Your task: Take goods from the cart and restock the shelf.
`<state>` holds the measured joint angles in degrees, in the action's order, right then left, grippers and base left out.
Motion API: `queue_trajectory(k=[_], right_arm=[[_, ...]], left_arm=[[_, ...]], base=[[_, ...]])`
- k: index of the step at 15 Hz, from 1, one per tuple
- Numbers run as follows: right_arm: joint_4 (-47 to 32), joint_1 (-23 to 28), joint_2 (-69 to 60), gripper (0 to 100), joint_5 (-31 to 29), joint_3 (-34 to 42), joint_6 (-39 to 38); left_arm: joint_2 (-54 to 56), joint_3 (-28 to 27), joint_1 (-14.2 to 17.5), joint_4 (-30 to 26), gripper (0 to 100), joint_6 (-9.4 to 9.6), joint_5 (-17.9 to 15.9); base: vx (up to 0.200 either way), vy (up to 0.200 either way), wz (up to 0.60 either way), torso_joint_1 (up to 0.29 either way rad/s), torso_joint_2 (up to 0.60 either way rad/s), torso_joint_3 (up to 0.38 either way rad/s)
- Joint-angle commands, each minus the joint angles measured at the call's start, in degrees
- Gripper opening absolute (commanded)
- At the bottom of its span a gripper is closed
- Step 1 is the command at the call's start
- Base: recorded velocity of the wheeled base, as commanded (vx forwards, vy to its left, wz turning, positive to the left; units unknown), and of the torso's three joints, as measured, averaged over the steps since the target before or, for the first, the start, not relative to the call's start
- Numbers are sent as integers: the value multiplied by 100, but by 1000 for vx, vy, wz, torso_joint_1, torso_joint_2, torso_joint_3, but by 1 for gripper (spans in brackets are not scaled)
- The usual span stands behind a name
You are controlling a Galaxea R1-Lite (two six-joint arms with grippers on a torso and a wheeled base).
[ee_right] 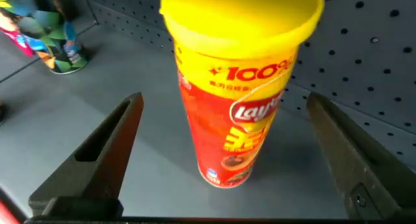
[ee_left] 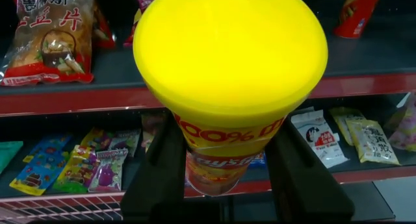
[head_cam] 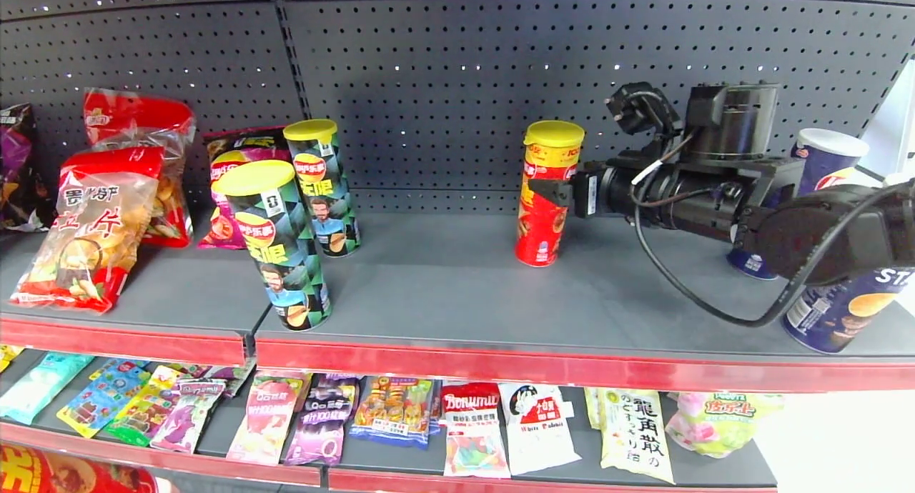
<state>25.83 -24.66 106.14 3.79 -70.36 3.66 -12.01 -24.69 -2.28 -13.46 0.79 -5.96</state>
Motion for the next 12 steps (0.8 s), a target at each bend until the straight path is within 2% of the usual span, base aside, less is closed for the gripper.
queue_trajectory(k=[1, 7, 8, 11, 12], right_arm=[[1, 5, 223, 100, -10, -179, 3], [1, -12, 644, 100, -221, -707, 3], [1, -4, 750, 100, -458, -847, 3], [-8, -39, 776, 100, -678, -909, 3], [-26, -171, 724, 100, -977, -891, 3]], left_arm=[[-12, -1, -1, 1, 0, 0, -2], [-12, 8, -1, 1, 0, 0, -2], [-12, 8, -1, 1, 0, 0, -2], [-12, 16, -1, 1, 0, 0, 7], [-12, 16, -1, 1, 0, 0, 7]], base=[[0, 0, 0, 0, 0, 0], [0, 0, 0, 0, 0, 0], [0, 0, 0, 0, 0, 0], [0, 0, 0, 0, 0, 0], [0, 0, 0, 0, 0, 0]])
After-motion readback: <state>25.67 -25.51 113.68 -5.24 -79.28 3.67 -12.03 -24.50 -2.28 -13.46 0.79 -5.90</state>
